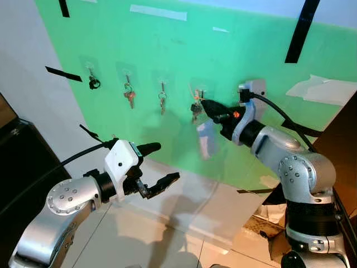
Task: Hang keys on a hook
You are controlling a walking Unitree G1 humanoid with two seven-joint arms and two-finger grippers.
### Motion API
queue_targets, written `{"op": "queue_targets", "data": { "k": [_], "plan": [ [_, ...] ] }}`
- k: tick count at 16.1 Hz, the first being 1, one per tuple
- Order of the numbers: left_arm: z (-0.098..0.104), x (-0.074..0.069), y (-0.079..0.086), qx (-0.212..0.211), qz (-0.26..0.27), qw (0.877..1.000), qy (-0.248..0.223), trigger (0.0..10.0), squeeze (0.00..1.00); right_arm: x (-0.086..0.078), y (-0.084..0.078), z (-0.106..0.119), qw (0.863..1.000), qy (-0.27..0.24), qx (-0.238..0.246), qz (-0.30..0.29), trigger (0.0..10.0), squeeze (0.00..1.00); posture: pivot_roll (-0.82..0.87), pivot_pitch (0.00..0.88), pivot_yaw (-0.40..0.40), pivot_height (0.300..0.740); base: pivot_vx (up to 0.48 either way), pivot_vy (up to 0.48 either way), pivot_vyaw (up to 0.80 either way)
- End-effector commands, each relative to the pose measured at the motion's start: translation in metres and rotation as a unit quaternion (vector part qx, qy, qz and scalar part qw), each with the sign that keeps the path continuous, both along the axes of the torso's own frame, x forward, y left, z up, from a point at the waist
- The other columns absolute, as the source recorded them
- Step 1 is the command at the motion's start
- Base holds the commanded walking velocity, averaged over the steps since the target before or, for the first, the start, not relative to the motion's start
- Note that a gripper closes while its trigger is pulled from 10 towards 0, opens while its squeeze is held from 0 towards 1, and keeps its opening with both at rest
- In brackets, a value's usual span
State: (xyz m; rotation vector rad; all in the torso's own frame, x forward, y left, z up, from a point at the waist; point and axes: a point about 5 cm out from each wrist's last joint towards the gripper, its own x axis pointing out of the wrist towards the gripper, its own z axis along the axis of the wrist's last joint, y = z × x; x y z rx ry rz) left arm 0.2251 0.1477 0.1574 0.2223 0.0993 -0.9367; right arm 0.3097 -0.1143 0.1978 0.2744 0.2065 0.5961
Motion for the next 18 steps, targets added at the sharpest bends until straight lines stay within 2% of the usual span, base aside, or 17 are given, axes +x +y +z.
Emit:
{"op": "queue_targets", "data": {
  "k": [1, 6, 10, 11, 15, 18],
  "plan": [
    [0.002, -0.001, 0.002, 0.000, -0.001, 1.000, 0.000, 10.0, 0.00, 0.002, -0.007, -0.006, 1.000, 0.023, -0.004, -0.021, 10.0, 0.00, -0.04, 0.000, -0.021, 0.740, 0.000, 0.000, 0.00],
    [0.002, -0.003, 0.004, 0.003, -0.002, 1.000, 0.000, 10.0, 0.00, -0.002, -0.006, -0.013, 0.999, 0.048, -0.013, -0.016, 10.0, 0.00, -0.04, 0.000, -0.025, 0.740, 0.000, 0.000, 0.00],
    [0.005, -0.001, 0.006, 0.001, 0.007, 1.000, -0.014, 10.0, 0.00, -0.004, -0.007, -0.014, 0.999, 0.044, -0.023, -0.019, 10.0, 0.00, -0.04, 0.000, -0.025, 0.740, 0.000, 0.000, 0.00],
    [0.008, 0.001, 0.005, -0.011, 0.010, 1.000, -0.020, 10.0, 0.00, -0.004, -0.008, -0.011, 0.999, 0.030, -0.017, -0.023, 10.0, 1.00, -0.04, 0.000, -0.024, 0.740, 0.000, 0.000, 0.00],
    [0.016, 0.006, 0.003, -0.035, 0.017, 0.999, -0.030, 10.0, 0.00, -0.006, -0.009, -0.011, 0.999, 0.026, -0.015, -0.023, 10.0, 1.00, -0.04, 0.000, -0.025, 0.740, 0.000, 0.000, 0.00],
    [0.016, 0.004, 0.002, -0.038, 0.014, 0.999, -0.025, 10.0, 0.00, -0.012, -0.013, -0.021, 0.999, 0.044, -0.016, -0.027, 10.0, 1.00, -0.05, 0.000, -0.024, 0.740, 0.000, 0.000, 0.00]
  ]
}}
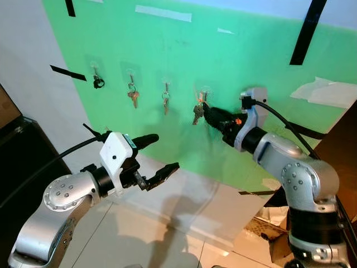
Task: Hang keys on a hook
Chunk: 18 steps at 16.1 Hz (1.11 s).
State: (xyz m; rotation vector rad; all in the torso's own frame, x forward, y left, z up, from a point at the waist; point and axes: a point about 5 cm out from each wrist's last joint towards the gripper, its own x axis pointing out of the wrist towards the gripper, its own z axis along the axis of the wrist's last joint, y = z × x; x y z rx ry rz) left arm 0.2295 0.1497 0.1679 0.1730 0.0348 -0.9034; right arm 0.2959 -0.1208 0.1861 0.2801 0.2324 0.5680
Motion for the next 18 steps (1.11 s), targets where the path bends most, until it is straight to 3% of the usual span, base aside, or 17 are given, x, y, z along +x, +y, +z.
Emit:
{"op": "queue_targets", "data": {
  "k": [1, 4, 7, 8, 13, 16, 18],
  "plan": [
    [0.004, -0.001, 0.001, 0.000, 0.004, 1.000, -0.006, 10.0, 0.00, -0.006, -0.007, -0.011, 1.000, 0.028, -0.007, -0.009, 10.0, 1.00, -0.05, 0.000, -0.024, 0.740, 0.000, 0.000, 0.00],
    [0.004, 0.000, 0.004, -0.004, 0.019, 1.000, -0.006, 10.0, 0.00, -0.026, -0.006, -0.017, 0.999, 0.029, 0.022, 0.025, 10.0, 1.00, -0.06, 0.000, -0.021, 0.740, 0.000, 0.000, 0.00],
    [-0.001, 0.001, 0.010, 0.013, 0.059, 0.998, -0.007, 10.0, 0.00, -0.050, -0.014, -0.041, 0.998, 0.043, -0.031, 0.039, 10.0, 1.00, -0.06, 0.000, -0.020, 0.740, 0.000, 0.000, 0.00],
    [-0.002, 0.001, 0.011, 0.015, 0.064, 0.998, -0.006, 10.0, 0.00, -0.050, -0.013, -0.043, 0.998, 0.041, -0.036, 0.036, 10.0, 1.00, -0.05, 0.000, -0.019, 0.740, 0.000, 0.000, 0.00],
    [-0.002, 0.009, 0.013, 0.024, 0.088, 0.996, -0.020, 10.0, 0.00, -0.030, -0.015, -0.029, 0.998, -0.021, -0.049, -0.043, 10.0, 1.00, -0.06, 0.000, -0.008, 0.740, 0.000, 0.000, 0.00],
    [0.000, 0.012, 0.015, 0.028, 0.098, 0.994, -0.027, 10.0, 0.00, 0.001, -0.016, 0.006, 0.991, -0.095, -0.020, -0.094, 10.0, 1.00, -0.05, 0.000, -0.006, 0.740, 0.000, 0.000, 0.00],
    [0.000, 0.012, 0.017, 0.032, 0.101, 0.994, -0.029, 10.0, 0.00, 0.014, -0.018, 0.013, 0.987, -0.099, -0.019, -0.128, 10.0, 1.00, -0.04, 0.000, -0.011, 0.740, 0.000, 0.000, 0.00]
  ]
}}
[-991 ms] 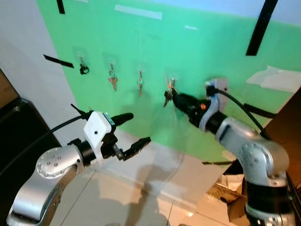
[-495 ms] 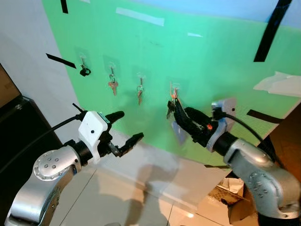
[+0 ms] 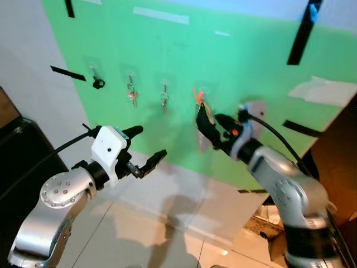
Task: Hang keys on a hook
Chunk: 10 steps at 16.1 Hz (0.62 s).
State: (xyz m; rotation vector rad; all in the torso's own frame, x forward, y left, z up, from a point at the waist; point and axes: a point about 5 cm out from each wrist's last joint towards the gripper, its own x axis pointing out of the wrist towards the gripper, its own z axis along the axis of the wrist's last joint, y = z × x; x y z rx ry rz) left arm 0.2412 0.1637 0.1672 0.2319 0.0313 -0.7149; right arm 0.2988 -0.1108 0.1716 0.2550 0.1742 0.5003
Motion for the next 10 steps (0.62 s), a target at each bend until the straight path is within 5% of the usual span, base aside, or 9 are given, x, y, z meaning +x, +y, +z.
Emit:
{"op": "queue_targets", "data": {
  "k": [1, 10],
  "plan": [
    [0.001, 0.000, 0.004, 0.009, 0.011, 1.000, -0.006, 10.0, 0.00, 0.015, -0.029, 0.025, 0.993, -0.057, -0.009, -0.103, 10.0, 1.00, -0.04, 0.000, -0.013, 0.740, 0.000, 0.000, 0.00],
    [0.002, 0.003, 0.003, 0.005, 0.007, 1.000, -0.009, 10.0, 0.00, 0.018, -0.022, 0.034, 0.995, -0.078, 0.005, -0.062, 10.0, 1.00, -0.05, 0.000, -0.009, 0.740, 0.000, 0.000, 0.00]
  ]
}}
